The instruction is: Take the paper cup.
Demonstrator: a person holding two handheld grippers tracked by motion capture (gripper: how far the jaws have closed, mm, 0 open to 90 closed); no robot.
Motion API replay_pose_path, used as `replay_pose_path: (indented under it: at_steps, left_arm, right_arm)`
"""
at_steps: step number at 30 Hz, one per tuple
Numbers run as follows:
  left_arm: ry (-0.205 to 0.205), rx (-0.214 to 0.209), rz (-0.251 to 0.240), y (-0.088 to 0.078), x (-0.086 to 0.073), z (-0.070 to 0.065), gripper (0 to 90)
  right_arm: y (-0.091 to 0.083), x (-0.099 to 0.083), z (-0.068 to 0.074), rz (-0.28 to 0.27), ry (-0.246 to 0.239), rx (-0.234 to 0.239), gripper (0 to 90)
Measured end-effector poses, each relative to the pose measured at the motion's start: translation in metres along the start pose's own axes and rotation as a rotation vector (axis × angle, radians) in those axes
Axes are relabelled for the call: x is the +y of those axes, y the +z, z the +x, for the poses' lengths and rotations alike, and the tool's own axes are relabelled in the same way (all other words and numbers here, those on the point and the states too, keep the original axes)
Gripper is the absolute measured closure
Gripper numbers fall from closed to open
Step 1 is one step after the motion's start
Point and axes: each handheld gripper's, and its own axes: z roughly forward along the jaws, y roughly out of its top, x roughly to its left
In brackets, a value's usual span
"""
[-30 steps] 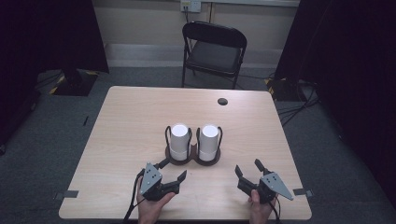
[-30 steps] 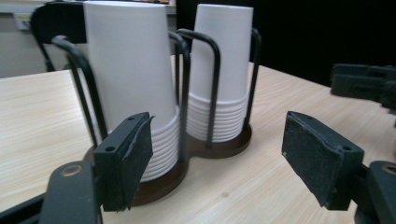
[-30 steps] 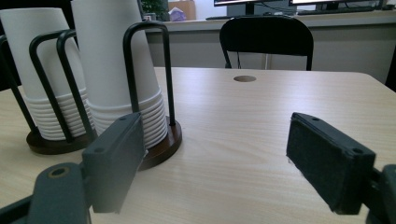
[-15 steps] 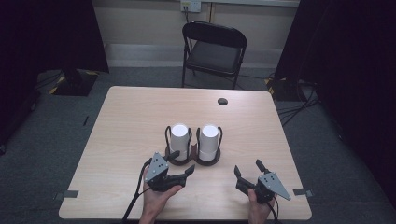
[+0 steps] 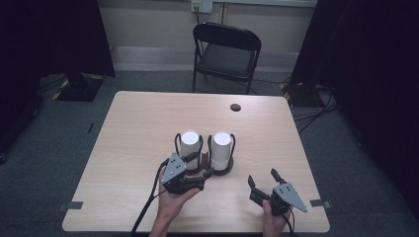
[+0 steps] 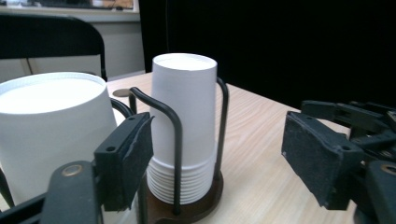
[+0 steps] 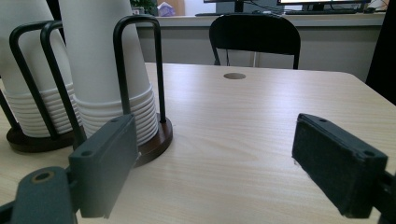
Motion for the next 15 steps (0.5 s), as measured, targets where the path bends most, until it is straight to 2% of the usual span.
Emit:
replay_pose_path:
  at_steps: [3,6,9,11,15]
  left_arm:
    - [0.004,-0.005,-0.008,0.001,0.005,0.002,25.9]
    - [0.028,0.011,-0.027,0.001,0.011,0.001,26.0]
    - [0.022,-0.001,-0.042,0.003,0.016,0.001,27.6]
    - [0.038,0.013,-0.033,0.006,0.020,0.000,27.7]
    - [0.048,0.005,-0.042,0.011,0.026,0.000,27.8]
  right_arm:
    - [0.000,0.000,0.000,0.000,-0.002,-0.002,14.0]
    - [0.000,0.000,0.000,-0.001,-0.003,-0.003,14.0]
    - [0.001,0.000,0.000,0.003,-0.006,-0.003,14.2]
    - [0.000,0.000,0.001,0.005,-0.008,-0.004,14.2]
    - [0.001,0.000,0.001,0.007,-0.009,-0.004,14.5]
